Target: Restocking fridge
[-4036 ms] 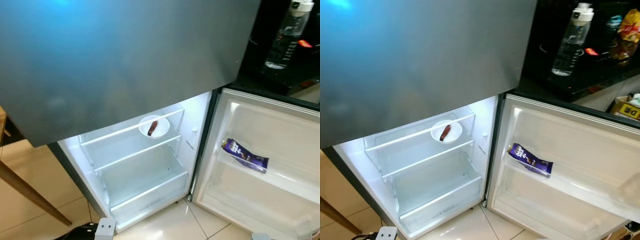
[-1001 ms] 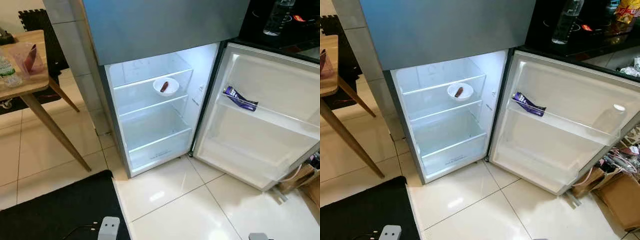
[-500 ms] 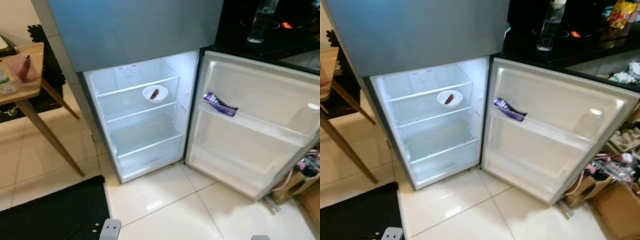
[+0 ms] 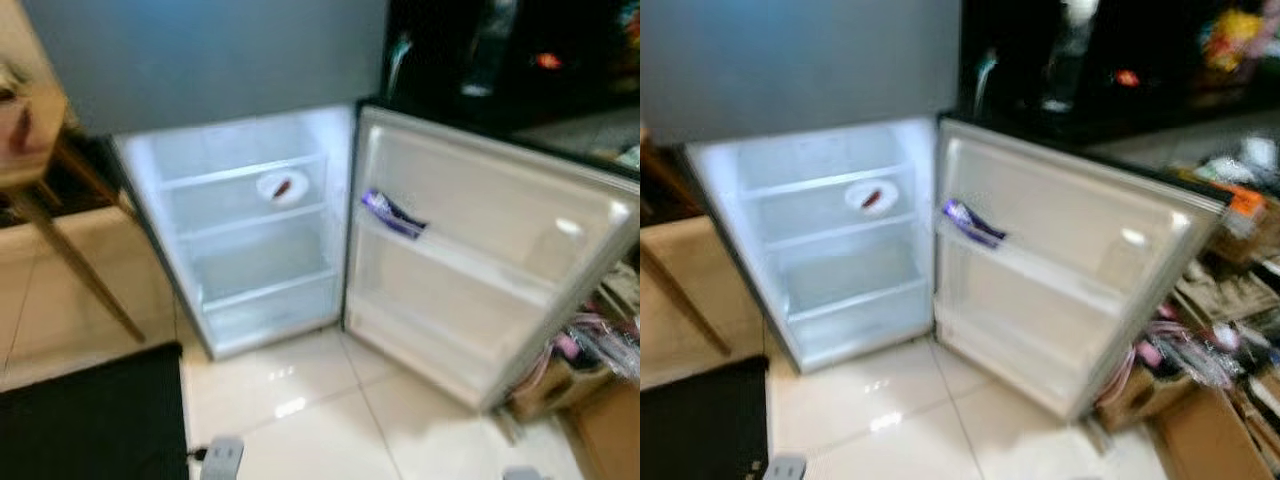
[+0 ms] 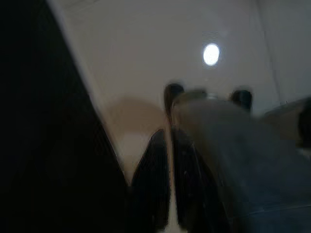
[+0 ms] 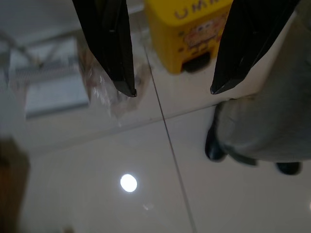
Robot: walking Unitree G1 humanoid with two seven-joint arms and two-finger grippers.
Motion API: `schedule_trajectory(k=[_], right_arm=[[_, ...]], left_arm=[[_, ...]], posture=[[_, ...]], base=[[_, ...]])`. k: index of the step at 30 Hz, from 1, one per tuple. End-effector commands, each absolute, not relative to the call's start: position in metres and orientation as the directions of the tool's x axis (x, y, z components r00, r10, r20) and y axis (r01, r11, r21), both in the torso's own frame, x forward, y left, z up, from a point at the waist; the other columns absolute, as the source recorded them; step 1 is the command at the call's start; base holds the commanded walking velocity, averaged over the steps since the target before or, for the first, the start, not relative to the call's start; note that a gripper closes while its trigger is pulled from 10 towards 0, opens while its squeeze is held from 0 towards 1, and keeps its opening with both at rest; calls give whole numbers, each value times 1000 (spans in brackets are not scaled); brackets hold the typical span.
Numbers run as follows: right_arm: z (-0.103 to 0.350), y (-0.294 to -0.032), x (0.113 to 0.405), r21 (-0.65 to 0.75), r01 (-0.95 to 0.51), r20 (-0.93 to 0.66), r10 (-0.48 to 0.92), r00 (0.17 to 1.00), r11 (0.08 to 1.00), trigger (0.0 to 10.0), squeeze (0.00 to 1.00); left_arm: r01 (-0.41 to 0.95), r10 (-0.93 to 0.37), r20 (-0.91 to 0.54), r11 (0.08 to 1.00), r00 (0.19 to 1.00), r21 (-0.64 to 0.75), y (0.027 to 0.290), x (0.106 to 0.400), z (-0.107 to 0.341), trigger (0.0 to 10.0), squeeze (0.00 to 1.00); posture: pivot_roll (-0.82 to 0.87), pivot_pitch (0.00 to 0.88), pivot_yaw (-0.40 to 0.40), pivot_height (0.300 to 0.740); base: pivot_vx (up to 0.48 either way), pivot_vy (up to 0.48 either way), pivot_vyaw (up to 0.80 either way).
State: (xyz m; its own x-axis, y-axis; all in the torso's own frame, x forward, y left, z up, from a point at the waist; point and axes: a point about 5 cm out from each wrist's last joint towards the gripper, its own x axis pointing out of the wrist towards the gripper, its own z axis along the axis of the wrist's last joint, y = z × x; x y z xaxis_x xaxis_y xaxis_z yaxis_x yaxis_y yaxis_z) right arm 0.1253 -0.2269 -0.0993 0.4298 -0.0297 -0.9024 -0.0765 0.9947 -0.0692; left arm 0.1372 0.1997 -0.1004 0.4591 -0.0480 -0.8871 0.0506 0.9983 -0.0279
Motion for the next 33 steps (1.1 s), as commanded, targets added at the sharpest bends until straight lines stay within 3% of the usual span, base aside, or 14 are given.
schedule_trajectory(k=[1,28,33], right_arm=[[-100,-233,120,-79,-62,-905,-46,422,995,10000,0],[-98,-242,120,-148,-33,-902,-121,414,988,10000,0],[-94,-245,129,-140,15,-879,-131,459,990,10000,0]], left_arm=[[65,-49,-903,998,426,-23,201,129,-103,10000,0],[73,-55,-906,997,420,-27,201,127,-104,10000,0],[59,-53,-906,998,420,-31,201,126,-104,10000,0]], posture=[[-35,57,-23,740],[-32,53,-24,740],[-34,58,-22,740]], base=[[0,-461,538],[0,-457,40],[0,0,0]])
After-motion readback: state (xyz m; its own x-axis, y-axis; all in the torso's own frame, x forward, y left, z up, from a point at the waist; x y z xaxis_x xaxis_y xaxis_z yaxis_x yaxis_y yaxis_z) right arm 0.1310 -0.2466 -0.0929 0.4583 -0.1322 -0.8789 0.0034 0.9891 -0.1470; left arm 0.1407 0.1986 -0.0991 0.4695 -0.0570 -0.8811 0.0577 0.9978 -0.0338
